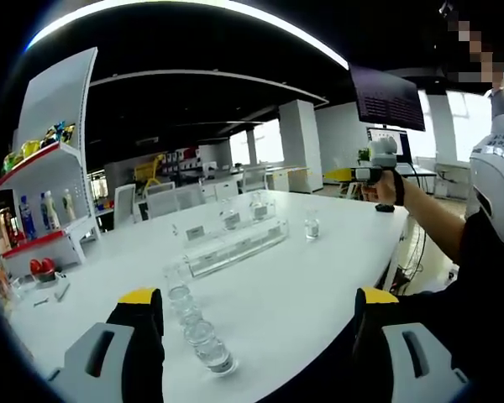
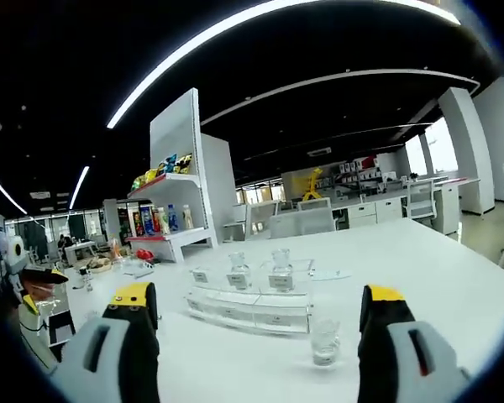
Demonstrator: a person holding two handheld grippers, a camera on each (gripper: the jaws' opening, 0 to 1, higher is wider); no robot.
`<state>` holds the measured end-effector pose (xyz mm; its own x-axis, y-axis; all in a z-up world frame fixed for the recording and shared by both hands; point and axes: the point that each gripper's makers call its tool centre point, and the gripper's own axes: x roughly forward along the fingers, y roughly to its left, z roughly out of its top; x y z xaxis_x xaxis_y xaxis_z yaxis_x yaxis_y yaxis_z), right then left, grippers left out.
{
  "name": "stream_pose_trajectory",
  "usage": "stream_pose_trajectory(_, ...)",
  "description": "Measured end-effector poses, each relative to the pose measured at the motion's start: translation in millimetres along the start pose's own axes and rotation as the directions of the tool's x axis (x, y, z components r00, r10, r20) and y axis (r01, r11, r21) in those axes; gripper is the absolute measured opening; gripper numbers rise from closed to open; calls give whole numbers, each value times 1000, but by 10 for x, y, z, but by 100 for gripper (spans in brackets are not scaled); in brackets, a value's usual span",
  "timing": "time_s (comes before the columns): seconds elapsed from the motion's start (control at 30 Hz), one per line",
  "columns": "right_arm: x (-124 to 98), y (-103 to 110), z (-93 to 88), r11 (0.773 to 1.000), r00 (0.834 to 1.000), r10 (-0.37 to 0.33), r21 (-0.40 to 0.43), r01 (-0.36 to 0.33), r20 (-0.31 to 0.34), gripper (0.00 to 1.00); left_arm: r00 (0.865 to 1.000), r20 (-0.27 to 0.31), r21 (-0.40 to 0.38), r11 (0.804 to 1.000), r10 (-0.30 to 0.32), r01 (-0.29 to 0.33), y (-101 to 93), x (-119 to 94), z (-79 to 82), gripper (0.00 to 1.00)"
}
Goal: Identify the label on the chemical reagent bottle, grasp the chemical reagent bottle, and place it in the designated position on the reagent rack
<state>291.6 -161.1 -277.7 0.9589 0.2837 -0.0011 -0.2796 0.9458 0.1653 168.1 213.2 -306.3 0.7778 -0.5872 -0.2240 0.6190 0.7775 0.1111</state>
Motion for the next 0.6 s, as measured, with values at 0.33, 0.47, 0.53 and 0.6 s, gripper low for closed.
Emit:
stream_pose_trajectory(0.33, -327, 0, -26, 1000, 1000, -12, 2, 12, 9, 97, 1000, 2, 9, 1000, 2, -2, -24, -27, 13, 93)
stream_pose_trajectory(0.47, -416, 33, -57, 999, 1000, 10, 38, -10, 6, 97, 1000, 4, 11, 1000, 5, -5, -25, -35, 19, 93)
stream_pose_trajectory(0.53, -459, 15, -59, 999, 1000, 5, 43, -5, 9, 97, 1000, 3, 12, 1000, 5, -5, -27, -36, 19, 93)
stream_pose_trajectory(0.6, -491, -19, -47, 999, 1000, -9, 51, 8, 16, 97, 1000, 1, 14, 1000, 3, -3, -36, -32, 18, 93)
